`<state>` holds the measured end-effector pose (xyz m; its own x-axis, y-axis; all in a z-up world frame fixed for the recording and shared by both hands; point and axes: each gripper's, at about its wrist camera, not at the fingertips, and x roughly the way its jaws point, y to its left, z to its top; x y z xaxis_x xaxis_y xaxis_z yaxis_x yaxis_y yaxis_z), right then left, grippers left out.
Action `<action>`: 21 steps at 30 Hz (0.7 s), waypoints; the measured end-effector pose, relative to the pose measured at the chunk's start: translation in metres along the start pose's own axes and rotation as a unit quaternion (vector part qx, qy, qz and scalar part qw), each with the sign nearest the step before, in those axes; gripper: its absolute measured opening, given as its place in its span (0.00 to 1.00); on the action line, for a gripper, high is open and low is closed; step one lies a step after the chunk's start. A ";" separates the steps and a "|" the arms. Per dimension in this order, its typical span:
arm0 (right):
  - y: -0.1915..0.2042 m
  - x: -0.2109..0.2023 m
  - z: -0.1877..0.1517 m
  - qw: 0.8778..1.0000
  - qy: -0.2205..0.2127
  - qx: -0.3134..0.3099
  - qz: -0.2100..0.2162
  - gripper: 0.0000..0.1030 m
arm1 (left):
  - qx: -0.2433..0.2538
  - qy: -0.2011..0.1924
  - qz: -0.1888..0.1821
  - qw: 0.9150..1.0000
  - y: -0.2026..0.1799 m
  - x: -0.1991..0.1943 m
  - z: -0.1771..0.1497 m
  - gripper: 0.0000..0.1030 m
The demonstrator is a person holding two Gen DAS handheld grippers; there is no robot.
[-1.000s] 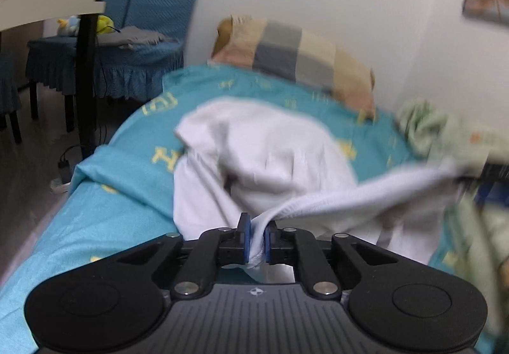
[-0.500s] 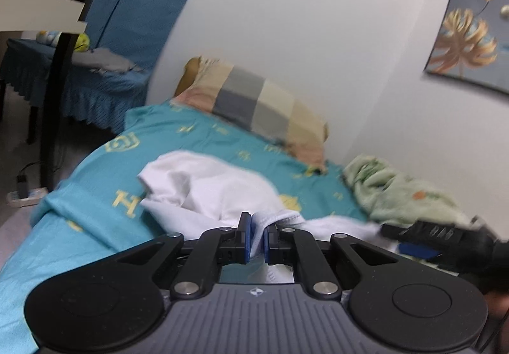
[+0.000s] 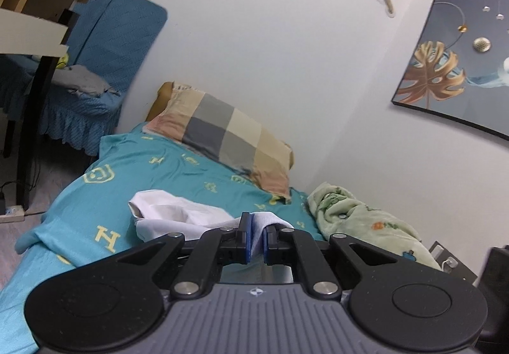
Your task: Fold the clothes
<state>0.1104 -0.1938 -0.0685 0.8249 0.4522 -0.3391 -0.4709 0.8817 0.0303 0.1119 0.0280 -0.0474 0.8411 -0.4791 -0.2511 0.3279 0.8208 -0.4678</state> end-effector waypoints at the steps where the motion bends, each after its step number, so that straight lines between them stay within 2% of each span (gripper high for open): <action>1: 0.006 -0.001 0.001 1.000 0.003 -0.008 0.011 0.68 | 0.000 0.004 0.004 1.000 0.002 0.002 -0.001 0.07; 2: 0.012 0.001 0.000 1.000 0.017 -0.021 0.014 0.70 | 0.001 0.008 0.008 1.000 0.005 0.003 -0.001 0.07; 4: 0.020 0.013 -0.007 0.997 0.066 -0.045 -0.005 0.70 | 0.002 0.015 0.015 1.000 0.009 0.006 -0.002 0.07; 7: 0.008 0.035 -0.022 0.987 0.152 -0.027 -0.051 0.67 | 0.003 0.026 0.027 0.999 0.016 0.011 -0.004 0.07; 8: 0.000 0.040 -0.026 0.982 0.177 -0.009 -0.071 0.55 | 0.003 0.030 0.031 0.999 0.018 0.012 -0.004 0.07; 9: -0.011 0.041 -0.028 0.977 0.194 0.021 -0.087 0.48 | 0.004 0.034 0.035 0.999 0.020 0.014 -0.005 0.07; 10: -0.027 0.040 -0.028 0.975 0.195 0.070 -0.083 0.34 | 0.010 0.045 0.041 0.998 0.022 0.019 -0.008 0.07; 11: -0.042 0.039 -0.028 0.970 0.196 0.118 -0.078 0.24 | 0.017 0.060 0.044 0.997 0.024 0.026 -0.013 0.07; 12: -0.059 0.039 -0.029 0.965 0.190 0.162 -0.074 0.21 | 0.022 0.076 0.046 0.996 0.026 0.034 -0.018 0.07; 14: -0.091 0.038 -0.030 0.950 0.179 0.249 -0.064 0.20 | 0.032 0.107 0.049 0.993 0.030 0.049 -0.029 0.10; 18: -0.143 0.059 -0.046 0.910 0.182 0.369 -0.056 0.20 | 0.072 0.145 0.051 0.985 0.030 0.078 -0.046 0.17; 21: -0.157 0.077 -0.058 0.899 0.189 0.390 -0.068 0.21 | 0.108 0.158 0.055 0.980 0.024 0.090 -0.055 0.27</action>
<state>0.2293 -0.3050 -0.1538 0.6241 0.3850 -0.6800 0.1105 0.8180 0.5645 0.1720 -0.0130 -0.1281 0.7117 -0.4289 -0.5564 0.3552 0.9030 -0.2417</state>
